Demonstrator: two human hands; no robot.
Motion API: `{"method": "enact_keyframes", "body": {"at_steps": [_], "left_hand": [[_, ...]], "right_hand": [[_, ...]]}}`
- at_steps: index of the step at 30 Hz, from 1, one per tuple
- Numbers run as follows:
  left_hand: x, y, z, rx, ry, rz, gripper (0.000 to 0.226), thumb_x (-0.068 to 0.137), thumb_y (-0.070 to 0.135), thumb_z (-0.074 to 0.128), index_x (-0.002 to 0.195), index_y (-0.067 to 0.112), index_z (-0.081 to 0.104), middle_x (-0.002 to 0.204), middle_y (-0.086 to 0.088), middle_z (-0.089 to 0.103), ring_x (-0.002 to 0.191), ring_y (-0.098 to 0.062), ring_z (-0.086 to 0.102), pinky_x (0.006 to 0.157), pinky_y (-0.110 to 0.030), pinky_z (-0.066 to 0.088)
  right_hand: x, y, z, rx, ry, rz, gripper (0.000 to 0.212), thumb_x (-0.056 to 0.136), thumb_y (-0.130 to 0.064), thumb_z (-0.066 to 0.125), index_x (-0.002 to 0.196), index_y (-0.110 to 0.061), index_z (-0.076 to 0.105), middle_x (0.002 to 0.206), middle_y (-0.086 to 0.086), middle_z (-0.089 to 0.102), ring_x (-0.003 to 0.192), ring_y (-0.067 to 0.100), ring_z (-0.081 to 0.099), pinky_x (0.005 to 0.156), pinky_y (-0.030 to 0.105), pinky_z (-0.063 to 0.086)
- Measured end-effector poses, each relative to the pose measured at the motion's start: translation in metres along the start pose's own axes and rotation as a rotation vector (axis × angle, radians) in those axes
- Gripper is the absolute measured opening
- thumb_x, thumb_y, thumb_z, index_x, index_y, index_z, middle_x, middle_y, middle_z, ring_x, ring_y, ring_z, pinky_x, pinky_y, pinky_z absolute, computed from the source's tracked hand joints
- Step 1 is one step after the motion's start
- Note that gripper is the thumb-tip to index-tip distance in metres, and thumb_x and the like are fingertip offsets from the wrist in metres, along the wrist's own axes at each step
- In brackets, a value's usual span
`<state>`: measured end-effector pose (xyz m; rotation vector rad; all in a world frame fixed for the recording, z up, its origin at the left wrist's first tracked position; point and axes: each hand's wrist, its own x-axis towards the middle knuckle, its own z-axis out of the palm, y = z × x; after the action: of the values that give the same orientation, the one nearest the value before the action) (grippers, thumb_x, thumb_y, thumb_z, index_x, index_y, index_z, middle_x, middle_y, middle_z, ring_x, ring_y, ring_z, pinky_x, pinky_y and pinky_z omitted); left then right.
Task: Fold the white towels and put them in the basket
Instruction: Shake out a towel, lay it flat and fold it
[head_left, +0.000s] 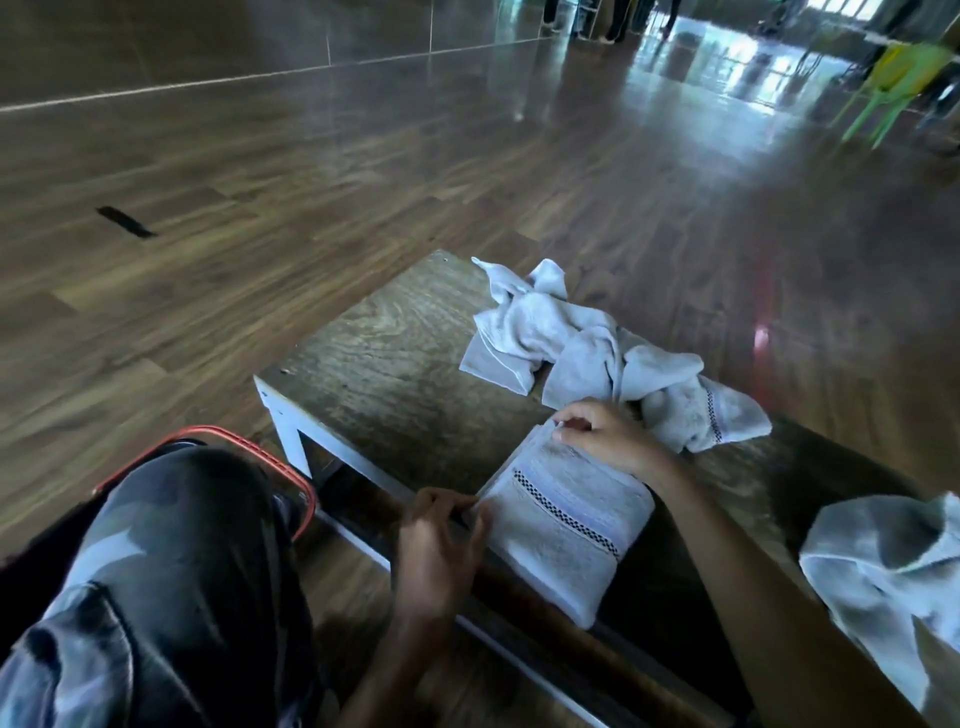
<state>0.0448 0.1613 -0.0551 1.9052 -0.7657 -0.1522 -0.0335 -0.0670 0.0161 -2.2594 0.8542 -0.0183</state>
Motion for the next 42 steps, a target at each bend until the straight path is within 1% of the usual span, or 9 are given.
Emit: {"method": "enact_keyframes", "body": {"at_steps": [4,12,18,23,27,30,34,39,42], "left_hand": [[0.001,-0.001,0.001,-0.046,-0.019,-0.1,0.009,0.086,0.03,0.067,0.081,0.023,0.065,0.077,0.01,0.061,0.072,-0.003,0.057,0.067,-0.031,0.049],[-0.002,0.003,-0.002,0.008,-0.011,-0.027,0.005,0.089,0.025,0.063,0.087,0.021,0.065,0.084,0.013,0.059,0.076,-0.003,0.055,0.068,-0.028,0.047],[-0.001,0.0,-0.003,0.039,0.026,-0.039,0.007,0.088,0.027,0.064,0.084,0.022,0.064,0.081,0.013,0.059,0.072,-0.003,0.055,0.066,-0.031,0.048],[-0.002,-0.001,-0.002,0.009,0.021,-0.017,0.009,0.086,0.029,0.068,0.089,0.021,0.068,0.085,0.01,0.061,0.073,-0.003,0.057,0.069,-0.028,0.048],[0.005,-0.004,-0.005,0.092,-0.035,0.005,0.011,0.086,0.034,0.066,0.085,0.023,0.07,0.082,0.009,0.066,0.075,-0.009,0.062,0.072,-0.035,0.051],[0.02,0.0,-0.01,0.229,-0.114,0.064,0.011,0.085,0.034,0.064,0.081,0.025,0.067,0.076,0.01,0.067,0.072,-0.009,0.062,0.073,-0.035,0.05],[0.053,0.013,-0.005,0.369,-0.314,0.128,0.01,0.087,0.03,0.061,0.079,0.025,0.062,0.075,0.008,0.067,0.074,-0.012,0.062,0.078,-0.033,0.045],[0.092,0.015,0.004,0.352,-0.615,0.206,0.009,0.086,0.025,0.064,0.077,0.027,0.063,0.076,0.012,0.064,0.071,-0.009,0.06,0.066,-0.028,0.048],[0.095,0.012,0.005,0.249,-0.678,0.298,0.005,0.085,0.019,0.066,0.08,0.021,0.068,0.075,0.015,0.063,0.07,-0.003,0.06,0.067,-0.025,0.048]], "right_hand": [[0.003,0.004,0.007,-0.034,-0.014,-0.034,0.014,0.089,-0.027,0.061,0.103,-0.026,0.065,0.093,-0.007,0.064,0.089,0.011,0.062,0.082,0.031,0.049],[0.003,0.005,0.009,-0.013,0.025,-0.057,0.017,0.089,-0.03,0.062,0.106,-0.03,0.066,0.091,-0.002,0.066,0.086,0.013,0.062,0.078,0.029,0.048],[0.008,0.005,0.015,-0.053,0.041,-0.079,0.02,0.089,-0.033,0.061,0.108,-0.033,0.066,0.085,-0.017,0.062,0.079,0.0,0.057,0.075,0.024,0.043],[0.007,0.004,0.014,-0.071,-0.005,-0.073,0.022,0.091,-0.035,0.056,0.112,-0.039,0.063,0.098,-0.015,0.062,0.089,0.002,0.058,0.081,0.026,0.047],[0.003,0.006,0.009,-0.056,-0.052,-0.044,0.015,0.091,-0.032,0.057,0.103,-0.04,0.064,0.102,-0.016,0.059,0.095,0.001,0.056,0.083,0.025,0.046],[-0.003,0.012,0.004,-0.071,-0.055,-0.017,0.012,0.088,-0.03,0.061,0.093,-0.041,0.061,0.096,-0.015,0.062,0.093,0.002,0.059,0.084,0.028,0.048],[-0.026,0.027,-0.002,-0.074,-0.027,0.063,0.002,0.088,-0.025,0.061,0.09,-0.024,0.06,0.092,-0.008,0.064,0.087,0.008,0.061,0.074,0.024,0.047],[-0.072,0.038,-0.001,-0.094,-0.012,0.124,0.007,0.085,-0.021,0.063,0.085,-0.018,0.058,0.085,0.001,0.063,0.073,0.011,0.058,0.061,0.022,0.042],[-0.098,0.042,0.011,-0.077,0.068,0.178,0.008,0.085,-0.03,0.062,0.087,-0.022,0.06,0.084,-0.007,0.064,0.074,0.006,0.061,0.067,0.027,0.05]]}}
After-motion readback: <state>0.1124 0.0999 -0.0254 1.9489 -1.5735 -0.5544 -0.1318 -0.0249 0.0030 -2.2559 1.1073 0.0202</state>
